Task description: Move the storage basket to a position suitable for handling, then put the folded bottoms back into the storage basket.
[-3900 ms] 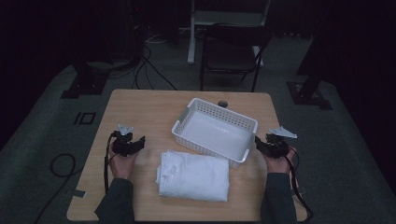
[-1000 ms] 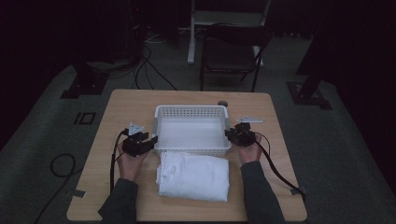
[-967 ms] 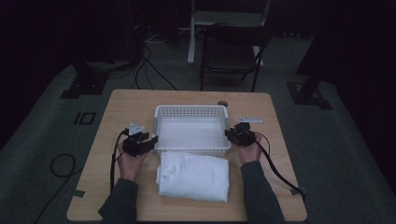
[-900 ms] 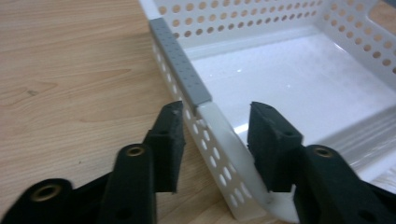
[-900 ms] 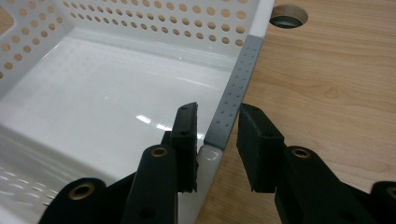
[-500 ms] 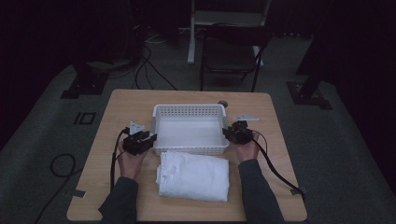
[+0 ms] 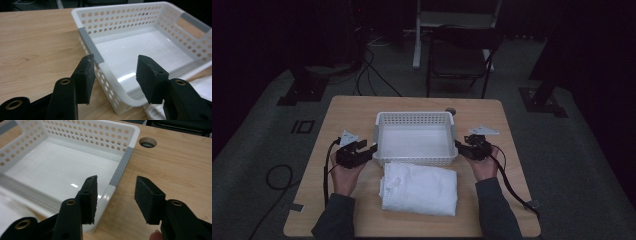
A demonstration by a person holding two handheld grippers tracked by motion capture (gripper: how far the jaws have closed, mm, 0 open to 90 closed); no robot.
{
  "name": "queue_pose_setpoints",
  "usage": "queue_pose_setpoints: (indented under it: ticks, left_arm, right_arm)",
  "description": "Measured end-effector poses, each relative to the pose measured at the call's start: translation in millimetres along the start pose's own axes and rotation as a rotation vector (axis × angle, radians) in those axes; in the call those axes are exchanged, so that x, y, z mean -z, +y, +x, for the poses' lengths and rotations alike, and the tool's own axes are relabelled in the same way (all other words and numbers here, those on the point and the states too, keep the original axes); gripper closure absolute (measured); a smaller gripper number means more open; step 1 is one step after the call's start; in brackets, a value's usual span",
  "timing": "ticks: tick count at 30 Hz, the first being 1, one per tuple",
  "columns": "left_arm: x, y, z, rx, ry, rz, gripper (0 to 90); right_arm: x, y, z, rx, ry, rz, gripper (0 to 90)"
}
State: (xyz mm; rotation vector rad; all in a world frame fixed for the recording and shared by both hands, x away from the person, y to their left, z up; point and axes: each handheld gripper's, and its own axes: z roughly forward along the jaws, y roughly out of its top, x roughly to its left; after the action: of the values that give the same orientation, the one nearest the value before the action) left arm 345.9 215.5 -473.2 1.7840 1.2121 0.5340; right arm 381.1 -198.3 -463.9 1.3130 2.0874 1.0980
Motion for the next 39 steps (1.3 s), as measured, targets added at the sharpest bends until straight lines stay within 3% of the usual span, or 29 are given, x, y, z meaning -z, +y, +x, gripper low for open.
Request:
queue_pose_setpoints:
  ticks: [5, 8, 17, 28, 35, 39]
  left_arm:
    - [10.5, -1.7, -9.1, -0.018, -0.021, -0.013, 46.2]
    - [13.7, -5.9, -14.8, -0.023, -0.041, -0.005, 45.5]
    - [24.0, -13.0, -29.3, -0.050, -0.047, -0.012, 42.7]
    - [25.9, -23.3, -39.0, -0.066, -0.063, -0.012, 40.5]
    - [22.3, -29.4, -46.7, -0.076, -0.086, 0.005, 38.2]
    - [21.5, -31.9, -49.9, -0.074, -0.100, 0.010, 36.2]
  right_arm:
    - [13.7, -9.5, -0.2, -0.028, 0.049, -0.015, 50.0]
    - [21.0, -17.9, 1.6, -0.019, 0.065, -0.017, 48.2]
    - [36.8, -36.7, 7.6, 0.004, 0.087, -0.016, 42.5]
    - [43.3, -51.3, 11.0, 0.024, 0.101, 0.007, 39.0]
    - [44.9, -55.7, 18.3, 0.048, 0.142, 0.021, 42.6]
    - [46.6, -58.9, 23.2, 0.045, 0.157, 0.028, 40.2]
